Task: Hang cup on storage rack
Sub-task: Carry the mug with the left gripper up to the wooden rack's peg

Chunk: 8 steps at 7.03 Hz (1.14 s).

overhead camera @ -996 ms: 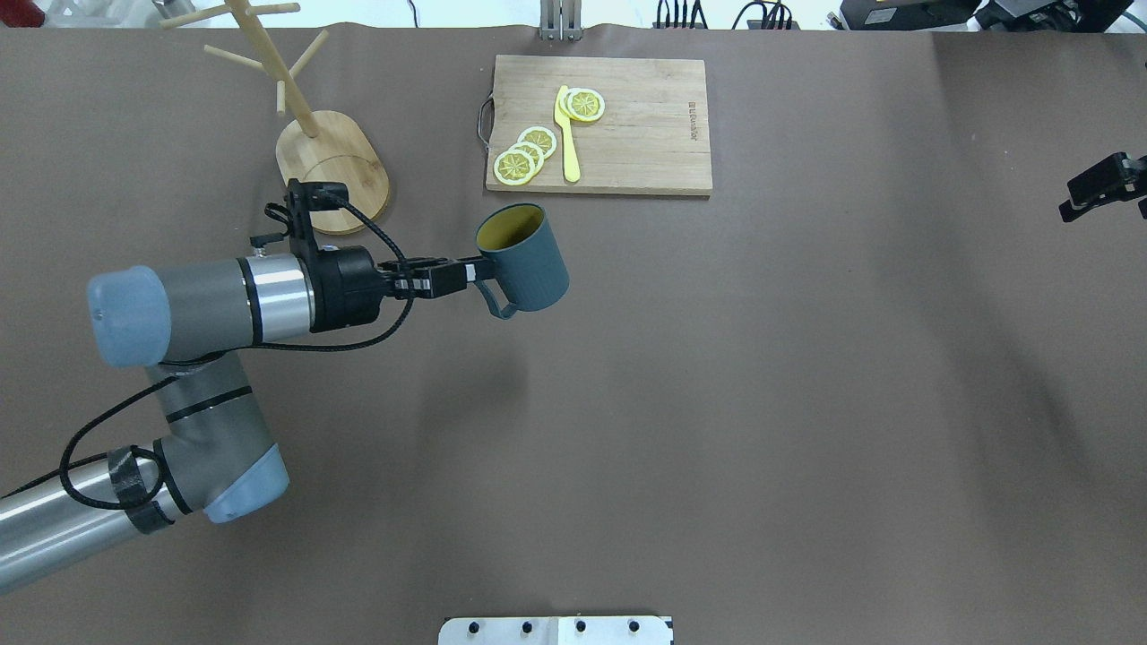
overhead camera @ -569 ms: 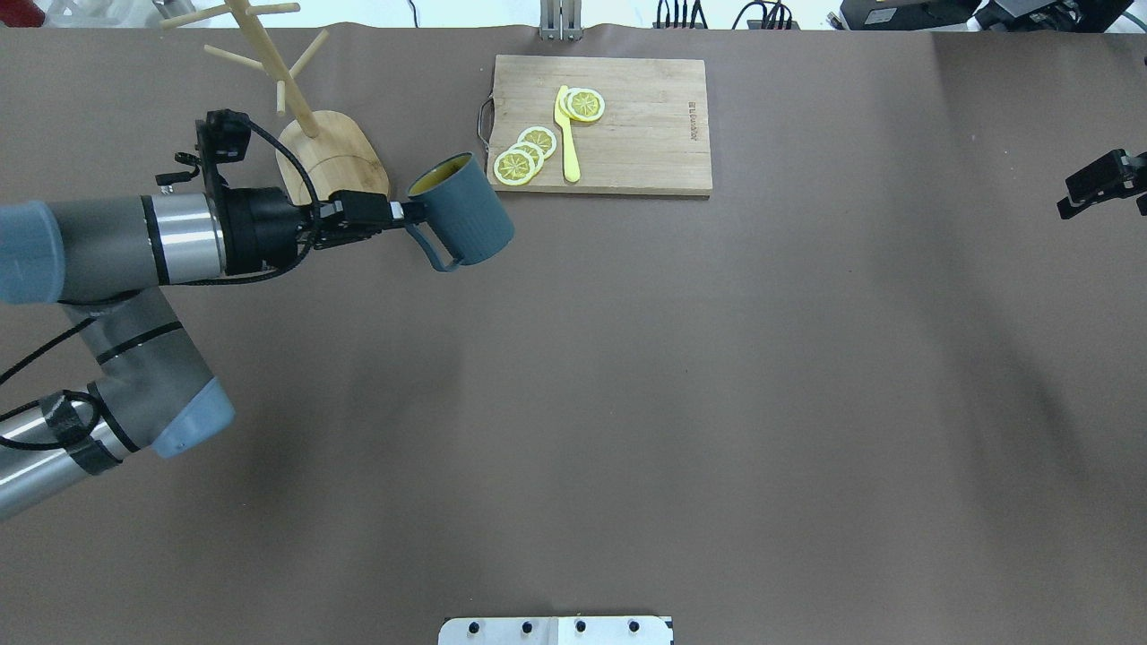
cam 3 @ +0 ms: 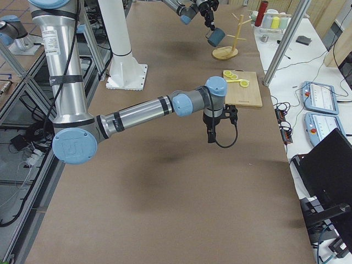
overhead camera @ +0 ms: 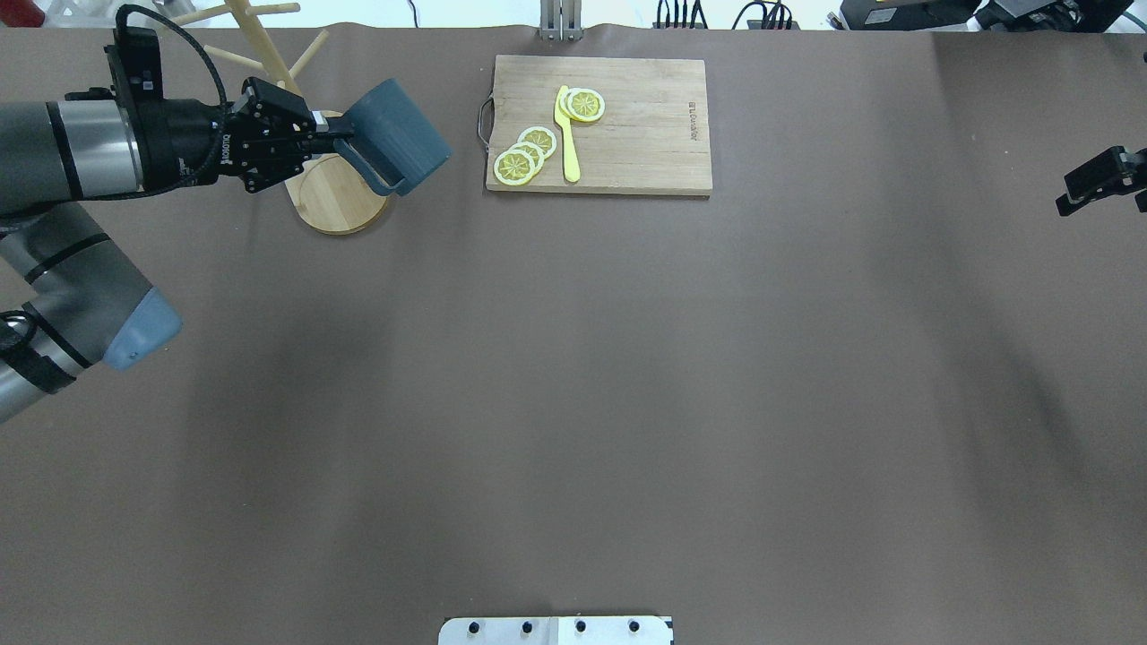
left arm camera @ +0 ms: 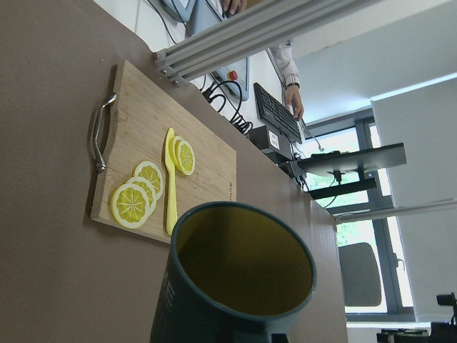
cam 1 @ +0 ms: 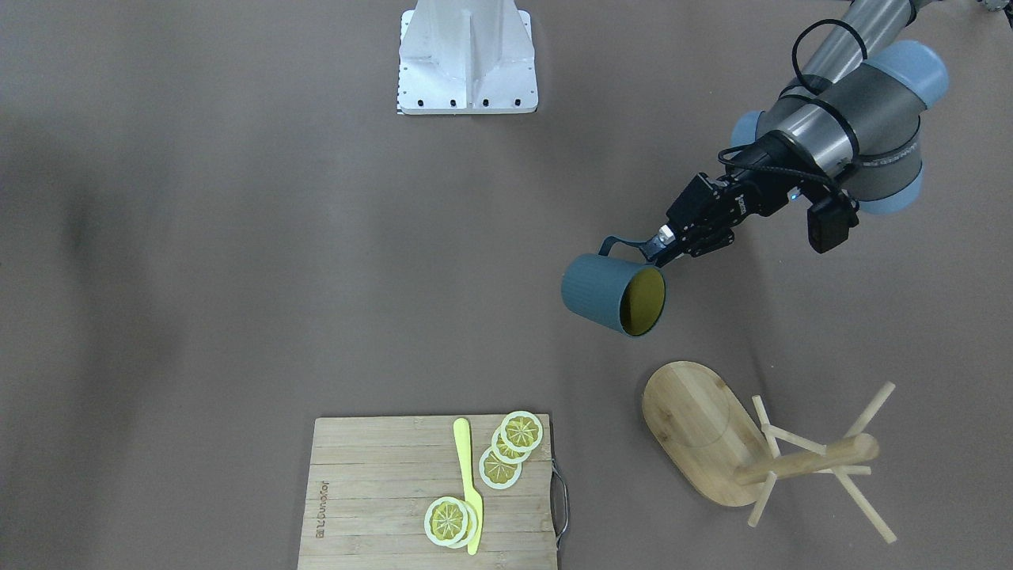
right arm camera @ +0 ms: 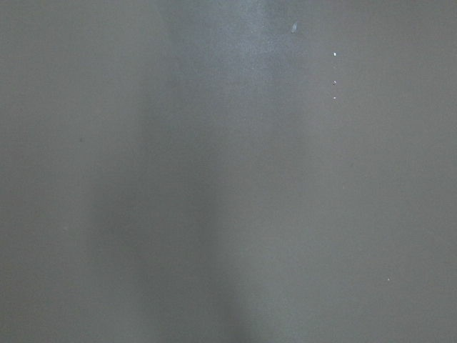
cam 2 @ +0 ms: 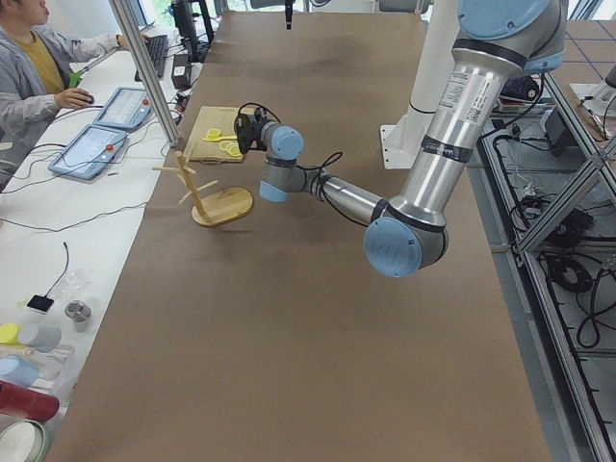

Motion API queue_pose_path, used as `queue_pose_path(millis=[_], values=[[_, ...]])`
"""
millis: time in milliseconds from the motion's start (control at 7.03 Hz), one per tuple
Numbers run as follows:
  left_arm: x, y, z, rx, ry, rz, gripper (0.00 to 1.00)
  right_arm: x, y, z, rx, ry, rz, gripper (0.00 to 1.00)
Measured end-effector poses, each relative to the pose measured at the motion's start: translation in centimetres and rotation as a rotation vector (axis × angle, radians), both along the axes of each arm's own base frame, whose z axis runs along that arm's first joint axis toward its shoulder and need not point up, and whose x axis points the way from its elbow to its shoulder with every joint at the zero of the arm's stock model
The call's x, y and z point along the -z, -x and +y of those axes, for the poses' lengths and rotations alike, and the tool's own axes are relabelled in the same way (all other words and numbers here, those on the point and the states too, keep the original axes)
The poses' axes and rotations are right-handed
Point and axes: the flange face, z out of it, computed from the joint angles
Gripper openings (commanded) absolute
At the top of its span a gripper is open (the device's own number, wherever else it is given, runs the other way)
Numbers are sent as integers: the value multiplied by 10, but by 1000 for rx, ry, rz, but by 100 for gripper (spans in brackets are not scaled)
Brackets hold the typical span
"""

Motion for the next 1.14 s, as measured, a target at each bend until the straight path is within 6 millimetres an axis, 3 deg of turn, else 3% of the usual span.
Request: queue_pose_path(millis=[427, 1138], values=[[4, 26, -30, -39, 253, 139, 0, 5, -5, 0, -8, -9, -3, 100], [-24, 58, -72, -33, 567, 385, 0, 18, -13, 1, -23, -36, -8, 100]])
